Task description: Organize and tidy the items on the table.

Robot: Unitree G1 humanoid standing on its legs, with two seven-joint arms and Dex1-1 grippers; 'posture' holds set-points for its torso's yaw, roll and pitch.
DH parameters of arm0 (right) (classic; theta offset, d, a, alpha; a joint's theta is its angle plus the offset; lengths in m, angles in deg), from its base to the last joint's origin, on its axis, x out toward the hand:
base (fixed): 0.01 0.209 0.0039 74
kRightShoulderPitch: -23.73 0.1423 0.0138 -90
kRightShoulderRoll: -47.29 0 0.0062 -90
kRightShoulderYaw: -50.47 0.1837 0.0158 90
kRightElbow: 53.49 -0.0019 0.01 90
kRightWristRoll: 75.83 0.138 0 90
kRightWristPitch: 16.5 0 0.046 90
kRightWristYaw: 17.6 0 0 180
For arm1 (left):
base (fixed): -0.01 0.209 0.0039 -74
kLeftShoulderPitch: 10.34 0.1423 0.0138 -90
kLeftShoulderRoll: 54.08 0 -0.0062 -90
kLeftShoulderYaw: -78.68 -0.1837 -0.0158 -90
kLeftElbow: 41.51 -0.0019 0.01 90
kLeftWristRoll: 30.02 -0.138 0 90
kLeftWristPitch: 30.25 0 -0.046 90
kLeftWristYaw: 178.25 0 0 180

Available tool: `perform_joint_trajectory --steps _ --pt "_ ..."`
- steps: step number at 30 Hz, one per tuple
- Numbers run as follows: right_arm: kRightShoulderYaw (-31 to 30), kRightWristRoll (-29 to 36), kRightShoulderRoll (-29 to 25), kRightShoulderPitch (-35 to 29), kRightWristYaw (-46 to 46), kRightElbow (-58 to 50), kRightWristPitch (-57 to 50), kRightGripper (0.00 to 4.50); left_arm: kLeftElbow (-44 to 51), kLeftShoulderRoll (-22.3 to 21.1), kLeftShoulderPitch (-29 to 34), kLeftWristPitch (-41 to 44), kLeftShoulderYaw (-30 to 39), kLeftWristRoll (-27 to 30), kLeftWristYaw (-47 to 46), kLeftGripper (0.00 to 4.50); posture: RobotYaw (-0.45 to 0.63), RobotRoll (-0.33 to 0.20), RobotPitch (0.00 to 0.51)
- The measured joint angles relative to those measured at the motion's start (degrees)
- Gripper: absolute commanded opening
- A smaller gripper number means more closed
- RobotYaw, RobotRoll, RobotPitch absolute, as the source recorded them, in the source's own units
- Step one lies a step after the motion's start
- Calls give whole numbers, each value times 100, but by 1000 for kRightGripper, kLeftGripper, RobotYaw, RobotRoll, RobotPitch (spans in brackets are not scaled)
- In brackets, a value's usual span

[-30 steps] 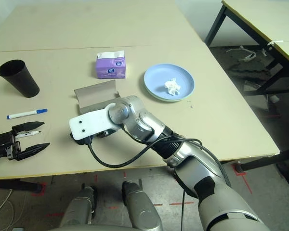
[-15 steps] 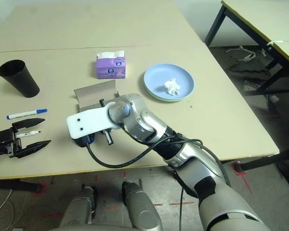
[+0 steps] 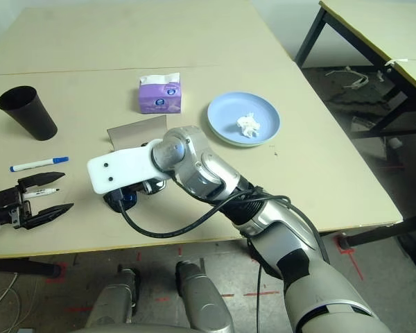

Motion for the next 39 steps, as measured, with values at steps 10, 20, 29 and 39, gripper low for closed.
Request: perform_joint_trajectory --steps 10,20,29,39 --pt "-125 -162 -70 -305 210 347 512 4450 0 -1 39 0 14 0 1 4500 -88 0 203" --pt "-131 -143 -25 -390 107 334 499 1963 0 -1 28 0 14 -3 8 4500 -90 0 200" --pt "-37 -137 -16 -358 25 134 385 328 2 3 26 0 14 -2 4 4500 -88 0 198" --pt "18 -104 -31 -222 -142 144 340 255 2 6 32 1 14 -1 -39 4500 -89 0 198"
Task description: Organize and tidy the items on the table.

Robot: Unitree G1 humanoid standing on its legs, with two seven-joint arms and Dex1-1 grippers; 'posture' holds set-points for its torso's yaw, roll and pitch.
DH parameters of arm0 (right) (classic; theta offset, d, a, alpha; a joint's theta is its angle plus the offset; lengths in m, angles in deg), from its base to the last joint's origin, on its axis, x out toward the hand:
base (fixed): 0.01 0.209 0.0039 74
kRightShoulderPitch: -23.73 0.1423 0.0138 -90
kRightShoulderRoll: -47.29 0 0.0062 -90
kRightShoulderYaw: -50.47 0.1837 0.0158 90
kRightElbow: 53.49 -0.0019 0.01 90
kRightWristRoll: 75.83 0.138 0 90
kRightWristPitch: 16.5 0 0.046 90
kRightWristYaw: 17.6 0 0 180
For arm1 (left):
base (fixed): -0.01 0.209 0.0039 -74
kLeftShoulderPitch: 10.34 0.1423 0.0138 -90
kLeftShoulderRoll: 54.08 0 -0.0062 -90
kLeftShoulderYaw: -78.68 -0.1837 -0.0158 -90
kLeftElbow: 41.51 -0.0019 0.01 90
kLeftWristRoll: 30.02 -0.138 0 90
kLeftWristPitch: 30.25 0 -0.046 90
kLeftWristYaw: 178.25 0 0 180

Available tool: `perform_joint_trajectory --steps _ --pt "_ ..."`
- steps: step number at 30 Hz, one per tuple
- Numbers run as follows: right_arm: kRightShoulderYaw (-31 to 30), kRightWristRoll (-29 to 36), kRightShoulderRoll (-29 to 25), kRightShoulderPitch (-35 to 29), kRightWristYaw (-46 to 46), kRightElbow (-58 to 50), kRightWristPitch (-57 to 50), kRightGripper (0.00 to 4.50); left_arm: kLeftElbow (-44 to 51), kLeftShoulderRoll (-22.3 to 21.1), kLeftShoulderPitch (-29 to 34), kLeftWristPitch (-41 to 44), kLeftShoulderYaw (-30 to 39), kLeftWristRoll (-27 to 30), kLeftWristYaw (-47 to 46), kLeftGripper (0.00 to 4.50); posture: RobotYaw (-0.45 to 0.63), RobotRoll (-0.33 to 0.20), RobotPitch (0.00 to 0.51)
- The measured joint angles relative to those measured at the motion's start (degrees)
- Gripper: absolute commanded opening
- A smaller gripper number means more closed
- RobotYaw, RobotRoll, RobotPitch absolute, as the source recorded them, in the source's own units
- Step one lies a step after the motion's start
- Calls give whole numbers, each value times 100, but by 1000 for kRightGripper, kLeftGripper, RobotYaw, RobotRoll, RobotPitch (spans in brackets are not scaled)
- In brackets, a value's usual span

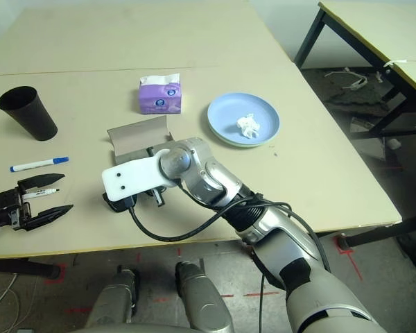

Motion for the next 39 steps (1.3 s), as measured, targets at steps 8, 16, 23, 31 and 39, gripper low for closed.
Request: perform_joint_trajectory --steps 8,16,23,31,39 --pt "389 140 43 834 -19 294 -130 157 5 117 -39 153 65 160 -182 4500 -93 0 196" --pt "523 148 207 1292 560 1512 306 157 19 135 -10 185 83 187 -233 4500 -81 0 194" --pt "537 -10 468 1510 1395 2754 1019 157 122 144 107 185 119 198 -266 4500 -67 0 196" --pt "543 -225 658 1602 2179 4019 1736 154 232 143 239 223 183 223 -314 4500 -68 0 201" --pt "542 -402 648 1648 2096 4251 1906 152 276 140 245 246 223 223 -313 4500 -70 0 203"
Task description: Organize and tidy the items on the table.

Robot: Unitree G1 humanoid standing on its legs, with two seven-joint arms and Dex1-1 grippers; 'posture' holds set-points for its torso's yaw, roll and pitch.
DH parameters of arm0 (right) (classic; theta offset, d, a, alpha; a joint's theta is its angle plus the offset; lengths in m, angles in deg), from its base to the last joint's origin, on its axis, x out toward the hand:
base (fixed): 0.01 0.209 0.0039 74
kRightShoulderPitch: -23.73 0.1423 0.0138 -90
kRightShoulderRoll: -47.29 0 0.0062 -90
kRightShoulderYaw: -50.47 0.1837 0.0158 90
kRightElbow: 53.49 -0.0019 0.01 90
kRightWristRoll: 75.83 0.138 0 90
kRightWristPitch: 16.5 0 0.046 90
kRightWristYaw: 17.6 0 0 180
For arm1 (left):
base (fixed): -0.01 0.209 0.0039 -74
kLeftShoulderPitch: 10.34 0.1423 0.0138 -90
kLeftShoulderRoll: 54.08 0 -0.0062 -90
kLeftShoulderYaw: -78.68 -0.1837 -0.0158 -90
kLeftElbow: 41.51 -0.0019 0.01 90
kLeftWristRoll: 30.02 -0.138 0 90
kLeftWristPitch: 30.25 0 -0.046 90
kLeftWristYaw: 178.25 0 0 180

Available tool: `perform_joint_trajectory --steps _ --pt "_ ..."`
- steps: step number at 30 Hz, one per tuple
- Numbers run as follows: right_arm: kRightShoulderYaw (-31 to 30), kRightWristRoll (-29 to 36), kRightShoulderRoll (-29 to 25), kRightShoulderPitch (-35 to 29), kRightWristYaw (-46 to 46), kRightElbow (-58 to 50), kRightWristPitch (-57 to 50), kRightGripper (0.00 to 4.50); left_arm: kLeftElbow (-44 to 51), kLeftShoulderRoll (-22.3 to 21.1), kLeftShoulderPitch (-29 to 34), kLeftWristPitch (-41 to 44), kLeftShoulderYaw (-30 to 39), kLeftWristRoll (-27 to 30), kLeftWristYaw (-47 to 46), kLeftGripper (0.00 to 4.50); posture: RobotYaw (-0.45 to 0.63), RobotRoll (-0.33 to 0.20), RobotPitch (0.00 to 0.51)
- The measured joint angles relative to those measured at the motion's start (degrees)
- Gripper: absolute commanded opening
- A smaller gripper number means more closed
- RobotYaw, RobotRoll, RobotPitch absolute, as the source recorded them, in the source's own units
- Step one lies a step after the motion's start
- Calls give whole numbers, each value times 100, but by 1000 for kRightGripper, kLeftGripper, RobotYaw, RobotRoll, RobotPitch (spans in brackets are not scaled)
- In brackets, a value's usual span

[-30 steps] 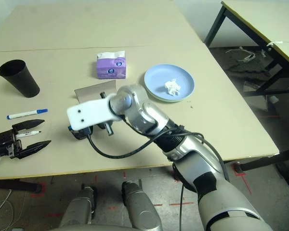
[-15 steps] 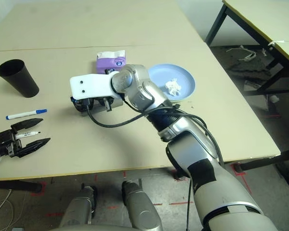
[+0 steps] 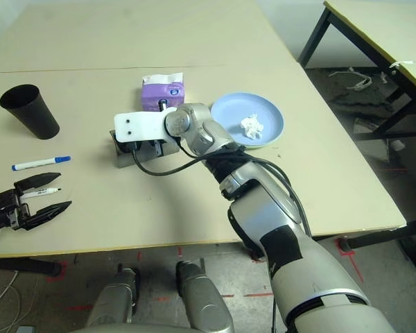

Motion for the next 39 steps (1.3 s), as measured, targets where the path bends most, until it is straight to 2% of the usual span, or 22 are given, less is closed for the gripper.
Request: perform_joint_trajectory --steps 10,11,14,22,24,28,32,36,39 --pt "15 -21 -117 -264 -638 -824 -608 151 5 1 -5 20 3 -2 3 4500 -71 0 197" --pt "20 -11 -133 -299 -723 -936 -667 318 5 1 -6 20 3 -2 2 4500 -70 0 197" --pt "56 21 -133 -384 -865 -1089 -816 1141 5 1 -9 20 3 -3 2 4500 -69 0 196" --pt "230 26 -140 -339 -775 -1102 -837 3924 4 5 -14 19 3 -6 1 4500 -74 0 194" --pt "280 28 -141 -298 -733 -1085 -822 4483 4 5 -15 19 3 -8 1 4500 -77 0 195" --pt "511 283 -135 -220 -730 -858 -856 4483 0 8 -45 19 2 -11 1 4500 -83 0 195" --pt "1358 1094 -211 117 -906 -963 -1380 4483 -3 14 -84 20 0 -13 -3 4500 -87 0 197" --pt "2342 1983 -792 728 -1248 -1533 -2234 4483 -6 18 -97 22 1 -13 -26 4500 -93 0 198" --pt "2942 2664 -1385 809 -1587 -2021 -3198 4483 -14 20 -95 30 7 -13 -70 4500 -107 0 201"
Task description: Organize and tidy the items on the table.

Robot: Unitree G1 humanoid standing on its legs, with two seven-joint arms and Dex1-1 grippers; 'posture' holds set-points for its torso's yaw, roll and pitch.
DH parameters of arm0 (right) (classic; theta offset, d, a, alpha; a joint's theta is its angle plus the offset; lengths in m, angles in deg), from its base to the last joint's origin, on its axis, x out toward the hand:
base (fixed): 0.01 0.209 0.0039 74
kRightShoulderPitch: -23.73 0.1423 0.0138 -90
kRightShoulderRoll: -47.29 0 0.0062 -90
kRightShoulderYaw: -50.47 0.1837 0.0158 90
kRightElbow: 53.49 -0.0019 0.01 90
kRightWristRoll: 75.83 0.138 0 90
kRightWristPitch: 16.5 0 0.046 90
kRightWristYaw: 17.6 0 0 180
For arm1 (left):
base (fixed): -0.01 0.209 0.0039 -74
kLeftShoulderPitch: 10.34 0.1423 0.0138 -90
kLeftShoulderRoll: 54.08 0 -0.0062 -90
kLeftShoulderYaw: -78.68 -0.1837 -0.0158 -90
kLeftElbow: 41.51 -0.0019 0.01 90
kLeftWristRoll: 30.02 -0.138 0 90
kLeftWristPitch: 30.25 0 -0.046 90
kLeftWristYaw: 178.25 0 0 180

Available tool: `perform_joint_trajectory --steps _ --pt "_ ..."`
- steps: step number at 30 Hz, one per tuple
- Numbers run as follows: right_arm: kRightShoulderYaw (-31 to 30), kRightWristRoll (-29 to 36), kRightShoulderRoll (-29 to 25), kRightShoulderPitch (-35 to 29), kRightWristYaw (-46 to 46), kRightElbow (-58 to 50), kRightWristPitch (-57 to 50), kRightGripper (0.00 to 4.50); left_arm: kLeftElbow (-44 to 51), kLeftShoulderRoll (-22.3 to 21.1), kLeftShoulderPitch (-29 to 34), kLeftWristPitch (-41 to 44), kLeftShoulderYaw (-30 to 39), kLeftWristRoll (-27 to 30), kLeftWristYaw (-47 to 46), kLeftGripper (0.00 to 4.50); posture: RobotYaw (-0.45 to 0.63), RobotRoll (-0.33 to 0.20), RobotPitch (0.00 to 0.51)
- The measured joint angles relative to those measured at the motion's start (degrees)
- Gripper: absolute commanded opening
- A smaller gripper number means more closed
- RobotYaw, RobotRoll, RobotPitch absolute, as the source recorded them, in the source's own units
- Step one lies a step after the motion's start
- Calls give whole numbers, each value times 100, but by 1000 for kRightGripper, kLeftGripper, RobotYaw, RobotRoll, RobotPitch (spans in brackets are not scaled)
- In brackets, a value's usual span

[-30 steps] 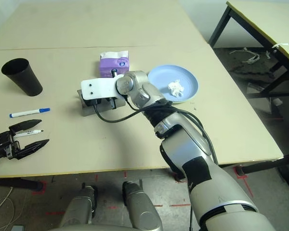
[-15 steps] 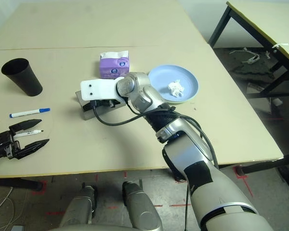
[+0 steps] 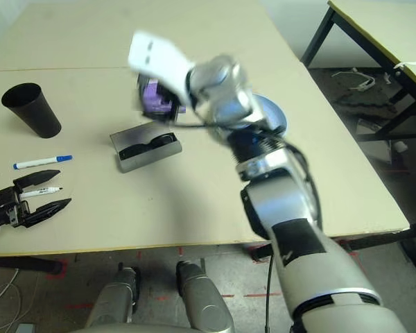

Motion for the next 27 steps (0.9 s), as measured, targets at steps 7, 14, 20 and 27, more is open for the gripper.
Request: perform_joint_trajectory --steps 7,14,20,27 --pt "654 926 -1584 -2998 -703 -1591 -811 4483 -97 31 -89 23 -14 -75 -183 4500 -146 0 211" --pt "1323 1898 -1060 -5854 -885 -2324 699 4483 -195 40 -229 24 -99 -142 -188 4500 -154 0 209" --pt "1479 2208 -541 -6048 -974 -1505 2467 4483 -334 36 -268 23 -113 -272 -316 4500 -146 0 208" --pt "1477 2450 -344 -5836 -1002 -911 3192 4483 -641 66 -660 18 -142 -867 -1306 4500 -136 0 201"
